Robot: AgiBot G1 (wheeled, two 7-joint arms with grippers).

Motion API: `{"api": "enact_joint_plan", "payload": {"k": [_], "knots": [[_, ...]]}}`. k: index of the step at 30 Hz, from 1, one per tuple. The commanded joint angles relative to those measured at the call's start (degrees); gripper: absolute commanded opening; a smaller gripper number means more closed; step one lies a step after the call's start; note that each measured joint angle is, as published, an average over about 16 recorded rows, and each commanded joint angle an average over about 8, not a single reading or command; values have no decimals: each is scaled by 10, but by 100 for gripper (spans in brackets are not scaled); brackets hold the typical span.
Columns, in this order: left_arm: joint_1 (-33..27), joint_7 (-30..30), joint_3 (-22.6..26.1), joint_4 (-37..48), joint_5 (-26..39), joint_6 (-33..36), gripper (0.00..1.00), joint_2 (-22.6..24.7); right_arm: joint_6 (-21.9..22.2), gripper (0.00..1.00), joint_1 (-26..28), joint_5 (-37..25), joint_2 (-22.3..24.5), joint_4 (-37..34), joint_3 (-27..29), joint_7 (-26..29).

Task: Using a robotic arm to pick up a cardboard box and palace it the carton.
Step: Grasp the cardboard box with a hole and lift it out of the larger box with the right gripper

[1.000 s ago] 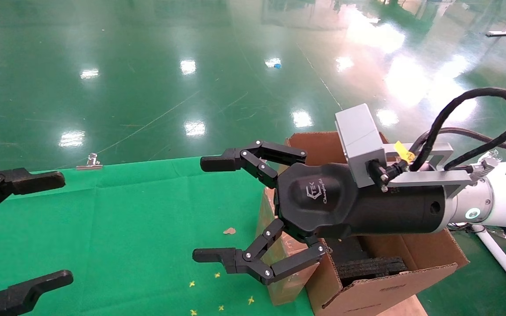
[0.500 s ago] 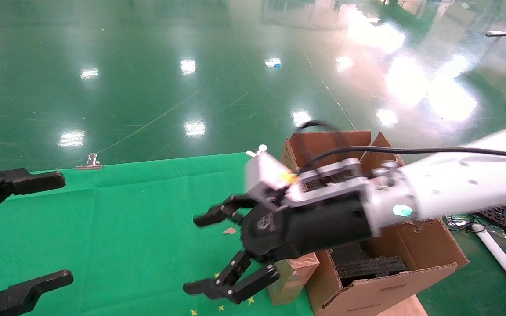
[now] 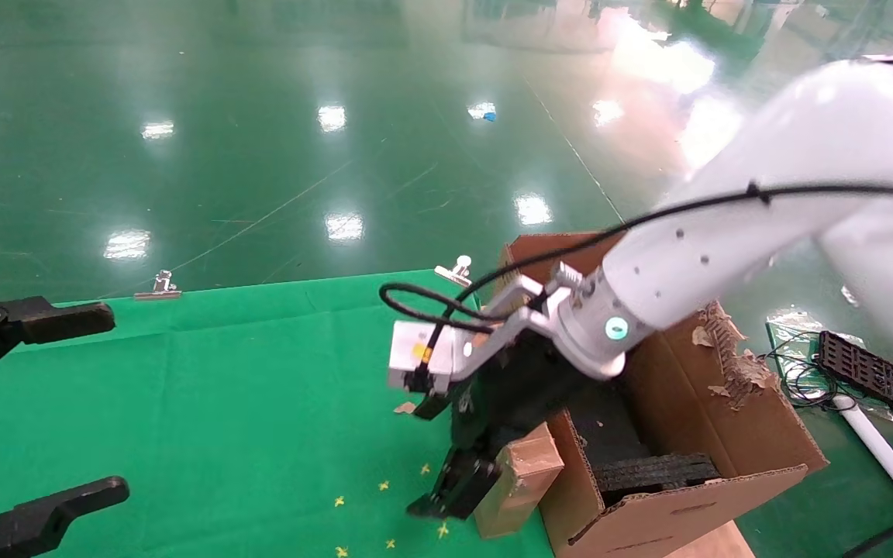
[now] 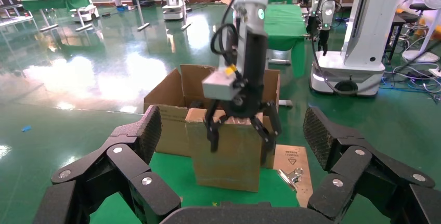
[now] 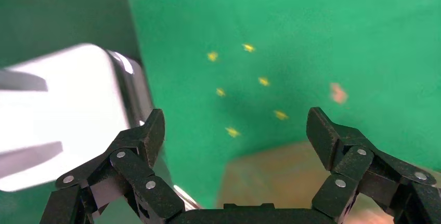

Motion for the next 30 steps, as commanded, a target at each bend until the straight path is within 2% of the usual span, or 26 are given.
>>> {"api": "enact_joint_plan", "payload": {"k": [1,8,14,22,30], "knots": [[0,0,0,0,0,0,100,0,0,100,36,-3,0,3,-34,14],[0,0,0,0,0,0,100,0,2,100,149,0,0,17,-140,2],[0,0,1,0,0,0,100,0,5,100,208,12,-10,19,-231,-2],[0,0,1,0,-1,0,100,0,16,100,233,20,-27,18,-316,2],[0,1,1,0,-1,-1,100,-1,31,100,235,20,-35,18,-351,16]]}}
